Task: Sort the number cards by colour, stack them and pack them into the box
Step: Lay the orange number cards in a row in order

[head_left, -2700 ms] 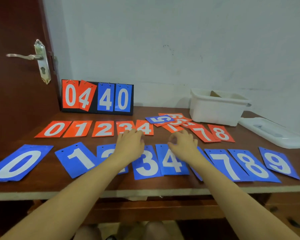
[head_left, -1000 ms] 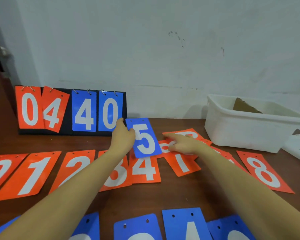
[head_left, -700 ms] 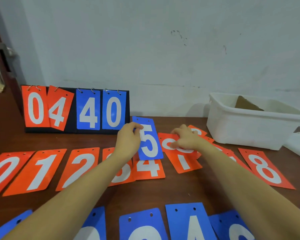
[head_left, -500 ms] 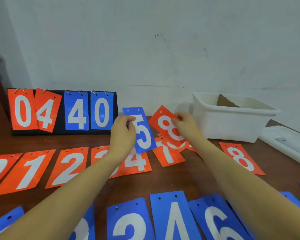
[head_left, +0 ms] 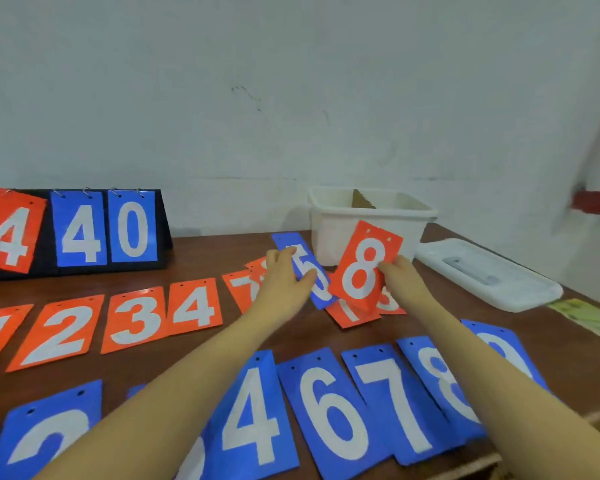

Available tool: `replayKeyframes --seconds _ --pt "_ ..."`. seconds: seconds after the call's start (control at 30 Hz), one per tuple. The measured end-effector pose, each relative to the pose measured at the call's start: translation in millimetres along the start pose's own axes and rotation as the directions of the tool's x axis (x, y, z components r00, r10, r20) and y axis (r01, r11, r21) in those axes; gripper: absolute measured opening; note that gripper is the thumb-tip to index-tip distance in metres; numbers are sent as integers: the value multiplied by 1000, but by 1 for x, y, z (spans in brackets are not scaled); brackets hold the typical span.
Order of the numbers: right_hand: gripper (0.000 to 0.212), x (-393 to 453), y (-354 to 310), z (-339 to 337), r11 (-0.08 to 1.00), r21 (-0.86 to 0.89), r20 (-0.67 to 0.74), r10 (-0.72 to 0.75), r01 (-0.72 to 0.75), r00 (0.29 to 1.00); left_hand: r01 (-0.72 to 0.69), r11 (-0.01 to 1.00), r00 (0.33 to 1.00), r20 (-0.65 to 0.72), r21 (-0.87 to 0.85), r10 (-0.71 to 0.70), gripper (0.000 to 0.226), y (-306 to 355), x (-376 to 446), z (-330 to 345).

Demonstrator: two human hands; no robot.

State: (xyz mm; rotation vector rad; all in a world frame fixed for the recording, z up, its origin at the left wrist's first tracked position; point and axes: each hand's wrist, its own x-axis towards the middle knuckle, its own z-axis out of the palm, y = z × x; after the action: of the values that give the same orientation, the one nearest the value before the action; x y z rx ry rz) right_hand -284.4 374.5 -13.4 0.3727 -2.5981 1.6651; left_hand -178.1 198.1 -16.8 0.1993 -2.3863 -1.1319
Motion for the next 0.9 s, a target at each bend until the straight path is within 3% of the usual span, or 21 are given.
replayKeyframes --seconds 0.07,0.17,0.2,0.37,0.47,0.53,0.6,0.67,0.73,0.8,0.9 --pt "16 4 17 -15 999 -32 -6 36 -36 999 47 998 998 43 -44 -45 60 3 5 17" --pt "20 10 28 -34 987 146 -69 71 -61 995 66 997 991 116 -34 -62 61 5 12 40" --pt "23 15 28 -39 990 132 -90 59 -47 994 71 997 991 118 -40 -66 59 5 15 46" --pt "30 50 38 -31 952 -305 -2 34 -33 999 84 996 996 -38 -41 -86 40 -4 23 52" --pt "34 56 53 -12 718 -691 -29 87 -83 996 98 994 994 -49 -45 -100 36 -11 23 44" --pt "44 51 49 -6 580 -810 -112 -14 -83 994 81 996 996 -42 -46 -83 35 -12 23 35" --pt "52 46 36 2 562 -827 -135 -166 -18 977 73 995 996 -46 -61 -76 32 -10 21 27" --pt "48 35 14 12 784 -617 -117 -177 68 977 69 995 995 -71 -75 -74 30 -4 17 16" --pt "46 11 -13 24 979 -193 74 -58 71 996 48 994 992 -112 -93 -58 30 5 10 4" --pt "43 -22 -31 31 995 87 239 -62 42 969 29 991 990 -133 -133 -47 31 13 -3 -11" --pt "39 -67 -47 31 968 229 299 -172 104 939 3 989 991 -132 -150 -23 31 18 -34 -35"
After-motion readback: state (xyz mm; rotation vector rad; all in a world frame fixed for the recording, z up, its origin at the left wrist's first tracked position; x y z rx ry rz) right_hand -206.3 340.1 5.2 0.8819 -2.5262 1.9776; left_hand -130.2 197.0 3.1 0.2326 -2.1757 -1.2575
